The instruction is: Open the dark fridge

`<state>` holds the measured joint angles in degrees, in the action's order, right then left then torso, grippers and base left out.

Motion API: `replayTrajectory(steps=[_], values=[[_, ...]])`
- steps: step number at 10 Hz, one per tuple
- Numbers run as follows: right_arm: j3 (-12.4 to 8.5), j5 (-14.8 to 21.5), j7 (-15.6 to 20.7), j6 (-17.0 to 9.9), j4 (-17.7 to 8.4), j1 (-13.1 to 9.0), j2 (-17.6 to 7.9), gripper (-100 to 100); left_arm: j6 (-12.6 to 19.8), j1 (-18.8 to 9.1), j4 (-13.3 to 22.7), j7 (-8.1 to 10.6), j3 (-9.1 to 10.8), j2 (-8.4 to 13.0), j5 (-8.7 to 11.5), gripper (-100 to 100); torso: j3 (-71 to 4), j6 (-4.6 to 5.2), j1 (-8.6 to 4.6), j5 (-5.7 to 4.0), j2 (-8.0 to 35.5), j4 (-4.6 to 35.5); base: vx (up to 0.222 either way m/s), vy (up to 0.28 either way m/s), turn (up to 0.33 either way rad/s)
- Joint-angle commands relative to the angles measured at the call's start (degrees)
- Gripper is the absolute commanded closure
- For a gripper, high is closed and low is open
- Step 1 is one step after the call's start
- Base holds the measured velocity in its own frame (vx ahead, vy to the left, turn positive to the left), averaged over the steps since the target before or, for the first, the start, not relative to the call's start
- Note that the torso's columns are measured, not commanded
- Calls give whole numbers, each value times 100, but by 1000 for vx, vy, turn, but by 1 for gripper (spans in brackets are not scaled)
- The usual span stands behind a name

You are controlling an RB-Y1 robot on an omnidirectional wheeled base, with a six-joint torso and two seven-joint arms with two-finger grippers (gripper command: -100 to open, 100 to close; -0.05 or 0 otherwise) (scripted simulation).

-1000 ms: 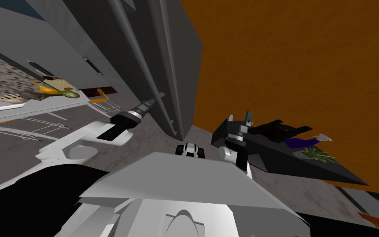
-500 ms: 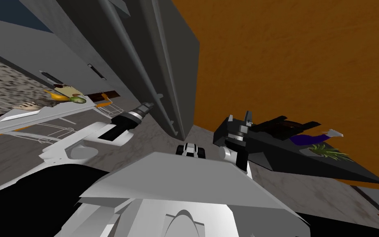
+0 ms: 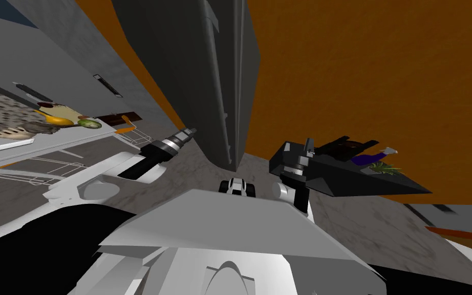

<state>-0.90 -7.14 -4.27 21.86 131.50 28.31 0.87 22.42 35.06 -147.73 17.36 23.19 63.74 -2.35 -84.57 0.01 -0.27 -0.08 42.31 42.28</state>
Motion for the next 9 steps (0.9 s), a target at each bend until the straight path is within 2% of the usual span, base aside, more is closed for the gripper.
replayTrajectory(steps=[1, 3, 4, 5, 6, 9], values=[[0, 0, 0, 0, 0, 1, 0, 0, -281, 29, -101, 103, -155, 71, -95, 100, -7, -1, 6, 0, -16, -3, -211, 336, -121], [0, 0, 0, 0, 0, 1, 0, 0, -497, 79, -173, 196, -201, 163, -121, 100, -1, -1, 23, 7, -3, 0, -253, 328, -113], [0, 0, 0, 0, 0, 0, 0, 0, -424, 62, -128, 171, -166, 151, -96, 100, 7, -1, 29, 9, 9, 3, -127, 149, -33], [1, 0, 0, 0, 0, 2, 2, 0, -455, 57, 127, 181, -169, 146, -99, -100, -15, -2, -24, -4, -32, -6, -12, 19, -3], [3, 0, 0, 1, 1, 4, 3, 0, -455, 52, 234, 180, -169, 140, -100, -100, -36, 1, -45, -14, -61, -18, 18, -24, -14], [3, 0, 0, 1, 2, 5, 4, 0, -453, 23, 561, 179, -166, 101, -105, -100, -6, 0, 23, 7, -11, -3, 52, -62, -15]])
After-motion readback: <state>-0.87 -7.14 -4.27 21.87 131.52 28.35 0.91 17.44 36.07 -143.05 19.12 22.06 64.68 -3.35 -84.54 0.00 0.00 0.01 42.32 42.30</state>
